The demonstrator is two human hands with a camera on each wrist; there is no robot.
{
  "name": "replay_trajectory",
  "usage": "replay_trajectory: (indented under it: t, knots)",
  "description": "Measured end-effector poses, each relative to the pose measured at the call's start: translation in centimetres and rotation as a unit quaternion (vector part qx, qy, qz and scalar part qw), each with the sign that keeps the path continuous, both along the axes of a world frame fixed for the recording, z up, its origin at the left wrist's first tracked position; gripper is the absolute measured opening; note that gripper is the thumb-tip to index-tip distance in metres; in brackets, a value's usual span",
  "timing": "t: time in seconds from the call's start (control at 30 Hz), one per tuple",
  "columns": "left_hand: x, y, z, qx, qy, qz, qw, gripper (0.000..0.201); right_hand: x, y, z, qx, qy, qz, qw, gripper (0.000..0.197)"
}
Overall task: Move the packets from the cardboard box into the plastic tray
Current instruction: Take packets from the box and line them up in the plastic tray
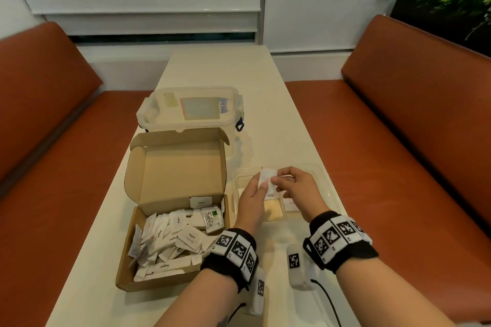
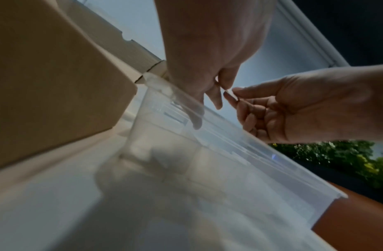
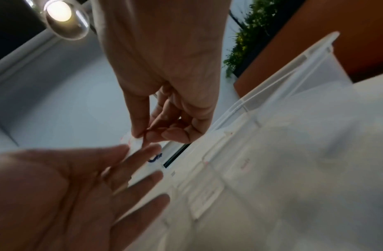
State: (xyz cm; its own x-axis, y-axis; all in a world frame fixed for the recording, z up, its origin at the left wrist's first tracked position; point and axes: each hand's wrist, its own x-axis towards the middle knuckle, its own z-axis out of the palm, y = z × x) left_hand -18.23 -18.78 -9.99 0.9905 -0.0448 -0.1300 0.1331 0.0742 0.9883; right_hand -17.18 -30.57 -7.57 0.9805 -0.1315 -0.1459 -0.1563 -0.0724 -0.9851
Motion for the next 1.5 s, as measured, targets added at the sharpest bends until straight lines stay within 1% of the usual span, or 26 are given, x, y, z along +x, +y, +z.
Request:
replay_trajectory:
  t: [0.07,0.17,0.23,0.3,0.4,0.47,0.53,0.57,0.63,0.7,0.77,0.83,0.93,1.03,1.13,1.17,1.27,1.4,1.5]
  knots:
    - [-0.1,0.2,-0.2,0.016,-0.023,0.017,0.999,0.026,0.2,-0.5,0.3,-0.023,-0.014,0.013,1.000,0.005]
    - [0.2,0.9,-0.6,0.051,-0.046,0.076,0.995,0.015,0.6,-1.3,0.6,-0.103,-0.033,0.056,0.993,0.010]
    - [0.4,1.3,-0.6,0.063,-0.049,0.084,0.993,0.008,0.9,-1.6,0.7,-0.151,-0.032,0.085,0.984,0.011]
    - [0.5,1.3,-0.7,0.069,-0.043,0.078,0.994,0.011,1.0,-1.7,0.6,-0.167,-0.031,0.097,0.981,0.011]
    - [0.2,1.2,-0.9,0.090,-0.038,0.084,0.992,0.014,0.7,-1.8,0.3,-0.160,-0.018,0.101,0.982,0.008]
    - [0.0,1.1,-1.1,0.119,-0.043,0.089,0.988,0.015,0.6,-2.2,0.0,-0.171,-0.015,0.100,0.980,0.004]
    - [-0.1,1.0,-1.1,0.153,-0.060,0.100,0.981,0.010,0.7,-2.9,-0.2,-0.195,-0.022,0.071,0.978,0.002]
    - [-0.2,1.0,-1.0,0.179,-0.073,0.108,0.975,0.010,0.8,-3.4,-0.2,-0.221,-0.023,0.046,0.974,0.002]
    - [-0.1,1.2,-1.2,0.253,-0.093,0.117,0.956,0.024,0.9,-4.4,-0.5,-0.293,-0.007,0.022,0.956,0.003]
    - [0.0,1.3,-1.3,0.298,-0.087,0.103,0.945,0.045,1.1,-4.8,-1.0,-0.362,0.028,0.056,0.930,0.006]
    - [0.0,1.4,-1.3,0.313,-0.064,0.088,0.944,0.062,1.0,-4.7,-1.8,-0.406,0.056,0.101,0.907,0.007]
    - [-0.1,1.5,-1.3,0.312,-0.044,0.085,0.945,0.072,0.9,-4.4,-2.6,-0.431,0.061,0.116,0.893,0.007]
    - [-0.2,1.7,-1.1,0.295,-0.023,0.094,0.951,0.075,0.9,-4.0,-3.5,-0.463,0.046,0.107,0.879,0.008]
    - [-0.1,1.9,-1.1,0.293,-0.014,0.091,0.952,0.075,0.7,-3.9,-3.7,-0.466,0.024,0.090,0.880,0.005]
    - [0.0,2.1,-1.1,0.297,-0.015,0.085,0.951,0.074,0.5,-4.2,-3.9,-0.461,0.007,0.085,0.883,0.018]
    - [0.0,2.1,-1.1,0.299,-0.015,0.084,0.950,0.074,0.5,-4.2,-3.9,-0.461,0.011,0.089,0.883,0.019]
    - [0.0,2.1,-1.1,0.306,-0.017,0.081,0.948,0.073,0.7,-4.1,-4.0,-0.473,0.035,0.102,0.875,0.016]
    - [0.0,2.1,-1.1,0.314,-0.017,0.076,0.946,0.071,0.9,-3.8,-3.9,-0.487,0.034,0.107,0.866,0.008]
    - [0.0,2.1,-1.1,0.320,-0.016,0.075,0.944,0.071,0.8,-3.6,-3.8,-0.488,0.041,0.102,0.866,0.008]
